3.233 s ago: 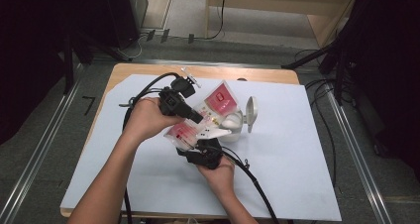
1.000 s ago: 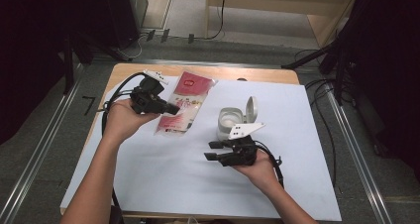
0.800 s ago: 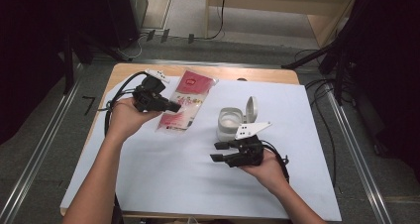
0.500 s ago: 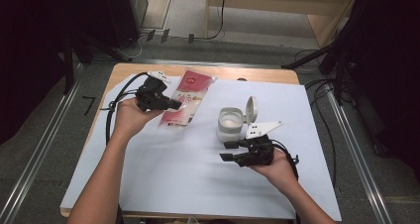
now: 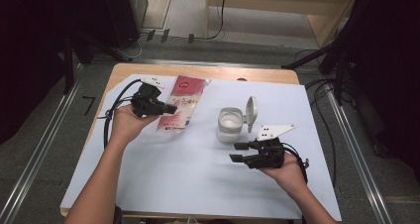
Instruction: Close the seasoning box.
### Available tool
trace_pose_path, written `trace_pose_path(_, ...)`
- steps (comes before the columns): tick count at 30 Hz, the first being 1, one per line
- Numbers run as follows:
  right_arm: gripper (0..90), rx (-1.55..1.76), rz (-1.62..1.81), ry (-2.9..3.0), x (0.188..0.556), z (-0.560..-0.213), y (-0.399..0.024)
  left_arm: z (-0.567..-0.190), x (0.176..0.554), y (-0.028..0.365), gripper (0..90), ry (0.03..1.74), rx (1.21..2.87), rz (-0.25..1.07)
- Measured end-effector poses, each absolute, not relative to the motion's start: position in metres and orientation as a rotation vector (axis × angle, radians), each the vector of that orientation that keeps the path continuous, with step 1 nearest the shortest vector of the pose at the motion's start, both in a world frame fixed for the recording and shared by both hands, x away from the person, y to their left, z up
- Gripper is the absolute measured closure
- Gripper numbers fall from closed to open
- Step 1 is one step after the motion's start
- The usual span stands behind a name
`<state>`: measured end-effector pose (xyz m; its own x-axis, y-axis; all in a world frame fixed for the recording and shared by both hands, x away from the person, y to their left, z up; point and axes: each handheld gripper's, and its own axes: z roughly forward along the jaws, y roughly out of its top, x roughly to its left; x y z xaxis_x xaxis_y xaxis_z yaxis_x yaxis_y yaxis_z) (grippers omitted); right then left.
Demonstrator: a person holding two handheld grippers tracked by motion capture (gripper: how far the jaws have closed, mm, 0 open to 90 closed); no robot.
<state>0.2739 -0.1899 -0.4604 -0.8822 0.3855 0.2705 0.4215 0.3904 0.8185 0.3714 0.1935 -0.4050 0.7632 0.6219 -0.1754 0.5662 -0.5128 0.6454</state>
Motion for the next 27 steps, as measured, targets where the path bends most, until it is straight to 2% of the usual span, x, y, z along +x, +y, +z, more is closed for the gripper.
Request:
trace_pose_path(14, 52.0, -0.821, -1.57, -2.613, 0.274, -0.458, -0.21, -0.42, 0.354, 0.226, 86.6, 0.899, 2.176, 0.126)
trace_pose_path(20, 52.2, -0.81, -1.571, -2.628, 0.275, -0.458, -0.208, -0.425, 0.347, 0.233, 82.3, 0.883, 2.175, 0.158)
trace_pose_path(24, 52.3, -0.815, -1.57, -2.63, 0.276, -0.458, -0.208, -0.424, 0.344, 0.232, 89.5, 0.828, 2.191, 0.153)
trace_pose_path(27, 52.6, -0.819, -1.568, -2.638, 0.276, -0.458, -0.209, -0.423, 0.339, 0.226, 89.7, 0.774, 2.203, 0.155)
